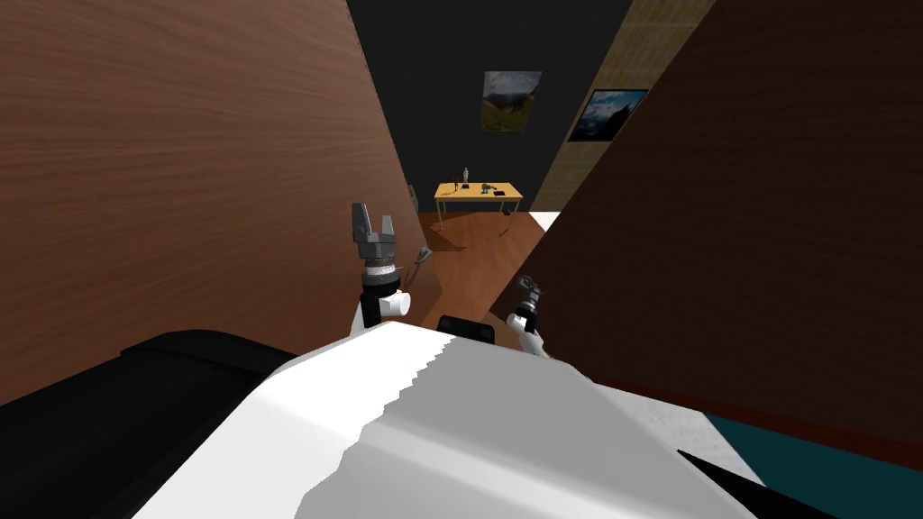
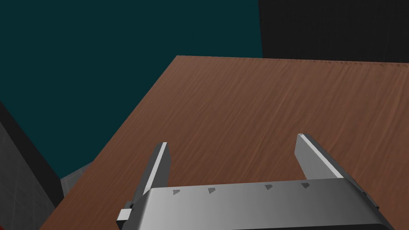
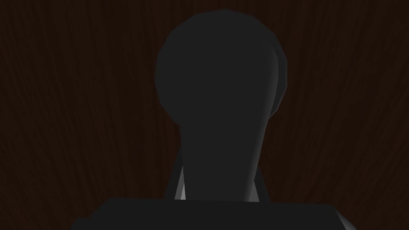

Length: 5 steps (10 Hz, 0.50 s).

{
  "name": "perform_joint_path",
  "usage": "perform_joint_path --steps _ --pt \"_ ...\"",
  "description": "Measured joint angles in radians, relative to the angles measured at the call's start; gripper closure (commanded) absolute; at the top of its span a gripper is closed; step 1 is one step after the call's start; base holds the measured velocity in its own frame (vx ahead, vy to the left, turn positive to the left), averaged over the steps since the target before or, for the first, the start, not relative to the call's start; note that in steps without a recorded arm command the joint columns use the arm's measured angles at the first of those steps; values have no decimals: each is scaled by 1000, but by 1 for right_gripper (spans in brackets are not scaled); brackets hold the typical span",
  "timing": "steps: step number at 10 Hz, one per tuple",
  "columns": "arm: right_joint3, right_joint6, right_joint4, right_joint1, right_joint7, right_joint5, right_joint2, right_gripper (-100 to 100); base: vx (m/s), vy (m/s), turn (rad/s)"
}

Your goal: Push the door open

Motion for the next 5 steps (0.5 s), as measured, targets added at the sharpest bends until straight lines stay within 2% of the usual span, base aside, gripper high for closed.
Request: perform_joint_path --steps 2,5 --pt "-18 -41 83 -51 3 -14 -19 100 131 -27 -8" --pt "-21 -27 39 -34 8 -15 -21 100 -14 6 8"
